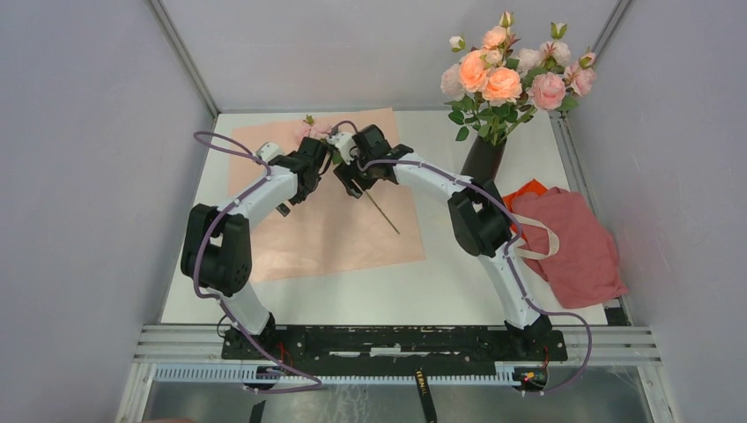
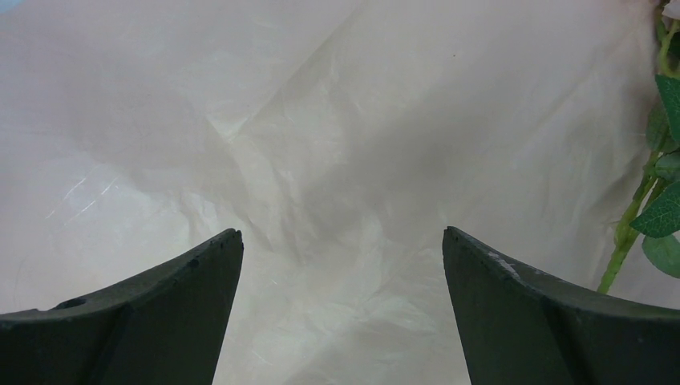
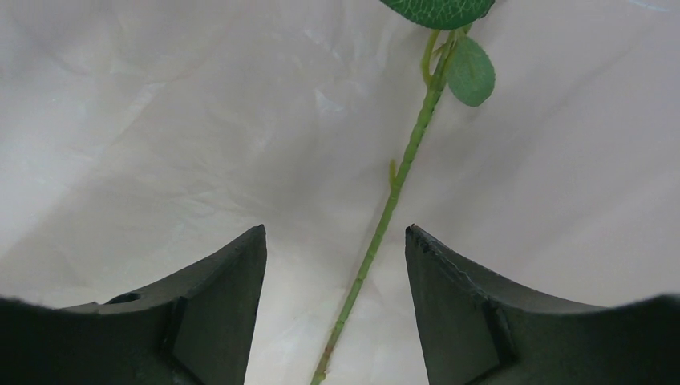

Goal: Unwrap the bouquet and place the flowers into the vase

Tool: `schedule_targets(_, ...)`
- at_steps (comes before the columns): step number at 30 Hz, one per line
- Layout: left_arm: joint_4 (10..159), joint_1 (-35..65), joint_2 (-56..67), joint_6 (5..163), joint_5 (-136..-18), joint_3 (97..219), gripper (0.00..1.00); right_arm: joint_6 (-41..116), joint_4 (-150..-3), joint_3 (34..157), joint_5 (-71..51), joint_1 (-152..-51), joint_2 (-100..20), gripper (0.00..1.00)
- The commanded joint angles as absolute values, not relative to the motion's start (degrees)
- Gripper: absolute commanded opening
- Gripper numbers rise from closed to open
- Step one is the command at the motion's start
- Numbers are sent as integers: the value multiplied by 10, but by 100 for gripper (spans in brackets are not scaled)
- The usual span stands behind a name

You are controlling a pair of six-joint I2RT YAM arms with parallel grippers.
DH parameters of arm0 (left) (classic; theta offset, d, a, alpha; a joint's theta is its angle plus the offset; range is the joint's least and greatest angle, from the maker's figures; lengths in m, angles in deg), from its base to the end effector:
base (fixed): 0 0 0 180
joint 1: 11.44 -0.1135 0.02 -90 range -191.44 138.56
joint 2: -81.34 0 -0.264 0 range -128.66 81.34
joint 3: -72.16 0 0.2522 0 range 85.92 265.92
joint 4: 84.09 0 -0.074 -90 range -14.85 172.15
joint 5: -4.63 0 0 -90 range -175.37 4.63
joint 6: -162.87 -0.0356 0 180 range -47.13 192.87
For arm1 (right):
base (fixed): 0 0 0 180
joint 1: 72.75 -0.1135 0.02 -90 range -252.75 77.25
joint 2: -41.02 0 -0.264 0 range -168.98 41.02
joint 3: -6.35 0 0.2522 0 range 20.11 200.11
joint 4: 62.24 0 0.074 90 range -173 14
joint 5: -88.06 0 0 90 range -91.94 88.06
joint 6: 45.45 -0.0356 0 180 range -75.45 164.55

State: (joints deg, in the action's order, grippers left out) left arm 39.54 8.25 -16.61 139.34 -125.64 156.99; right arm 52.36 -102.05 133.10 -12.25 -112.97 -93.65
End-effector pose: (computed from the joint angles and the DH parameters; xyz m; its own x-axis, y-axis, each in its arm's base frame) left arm 0.3256 -0.0921 0.2230 -0.3923 -0.6026 -0.6950 -0.7910 0.6066 -0.0795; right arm 0.3996 0.3463 0.1858 -0.4610 -0.5649 -0.6844 -0.7973 0.6023 0.0398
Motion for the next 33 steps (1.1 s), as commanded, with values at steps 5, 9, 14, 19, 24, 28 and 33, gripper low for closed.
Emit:
schedule_targets(5,421,83,-168,1386,-1262,1572,98,523,-974,1342,-116,-1125,-952,69)
schedule_targets(9,425,83,-168,1384,-1260,1572,98,518,-968,1340,-123,-1120,-975,68)
schedule_targets(14,429,83,-174,1380,-1258,1570,97,518,-961,1339,-124,-1115,-984,67)
schedule_targets(19,433,82,-178,1373,-1256,1573,97,514,-953,1330,-132,-1111,-986,50)
schedule_targets(24,436,83,-184,1370,-1252,1575,97,514,-954,1323,-122,-1112,-982,2)
schedule_targets(28,437,83,-189,1369,-1248,1578,97,515,-954,1314,-117,-1111,-964,0)
schedule_targets(33,460,83,-180,1359,-1232,1564,97,501,-890,1226,-113,-1111,-865,0)
